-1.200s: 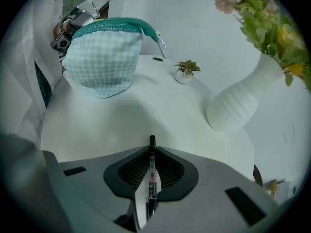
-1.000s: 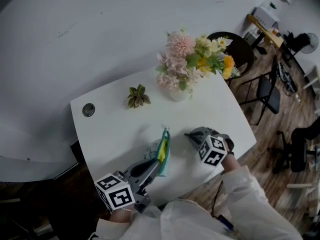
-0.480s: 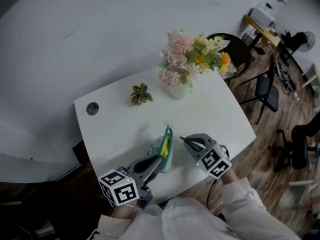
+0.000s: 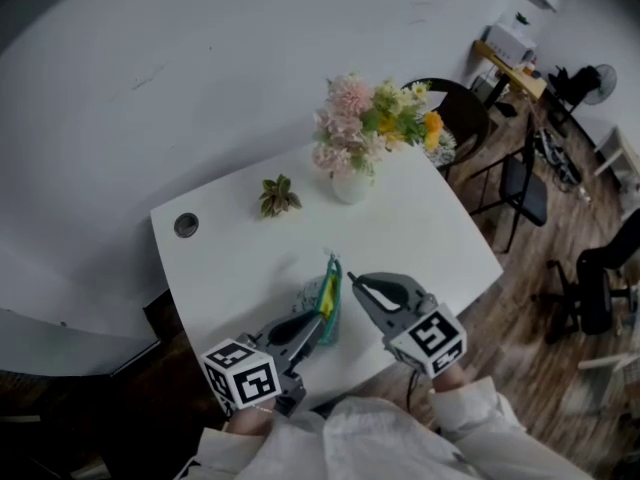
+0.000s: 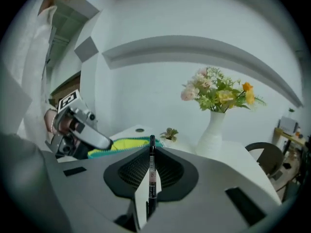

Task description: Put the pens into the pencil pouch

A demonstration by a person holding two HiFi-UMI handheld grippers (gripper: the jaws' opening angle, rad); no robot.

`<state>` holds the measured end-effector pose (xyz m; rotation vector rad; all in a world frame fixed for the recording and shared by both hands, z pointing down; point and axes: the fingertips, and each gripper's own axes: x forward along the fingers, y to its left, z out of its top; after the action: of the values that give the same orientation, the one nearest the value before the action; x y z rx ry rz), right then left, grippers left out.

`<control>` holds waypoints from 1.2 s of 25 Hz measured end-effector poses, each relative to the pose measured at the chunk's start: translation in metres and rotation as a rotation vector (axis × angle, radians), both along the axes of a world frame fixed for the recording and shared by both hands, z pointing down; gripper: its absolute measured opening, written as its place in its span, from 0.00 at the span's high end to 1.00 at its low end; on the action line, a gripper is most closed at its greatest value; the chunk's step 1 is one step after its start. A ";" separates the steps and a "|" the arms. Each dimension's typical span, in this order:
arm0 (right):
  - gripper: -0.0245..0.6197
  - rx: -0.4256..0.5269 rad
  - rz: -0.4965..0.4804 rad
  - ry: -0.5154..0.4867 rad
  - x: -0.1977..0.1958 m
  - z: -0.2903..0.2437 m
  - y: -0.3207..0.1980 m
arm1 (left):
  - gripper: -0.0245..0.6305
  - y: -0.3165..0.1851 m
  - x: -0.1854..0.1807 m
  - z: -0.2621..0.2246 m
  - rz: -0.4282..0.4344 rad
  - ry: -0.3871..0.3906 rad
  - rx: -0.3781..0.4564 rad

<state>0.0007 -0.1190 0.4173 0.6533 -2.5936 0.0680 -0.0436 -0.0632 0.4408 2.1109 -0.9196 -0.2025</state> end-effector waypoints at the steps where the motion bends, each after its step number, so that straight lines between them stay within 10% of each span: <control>1: 0.90 0.001 0.017 -0.044 -0.001 -0.008 -0.001 | 0.91 0.001 0.000 0.000 0.000 -0.002 0.002; 11: 0.90 0.058 0.065 -0.363 -0.025 -0.083 0.006 | 0.91 0.005 0.000 -0.001 -0.003 -0.018 0.014; 30: 0.90 0.044 0.132 -0.539 -0.050 -0.108 -0.002 | 0.91 0.004 0.003 -0.003 0.004 -0.002 0.018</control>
<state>-0.0494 -0.1208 0.3093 0.9275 -3.0650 0.2616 -0.0411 -0.0590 0.4380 2.1302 -0.9180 -0.2070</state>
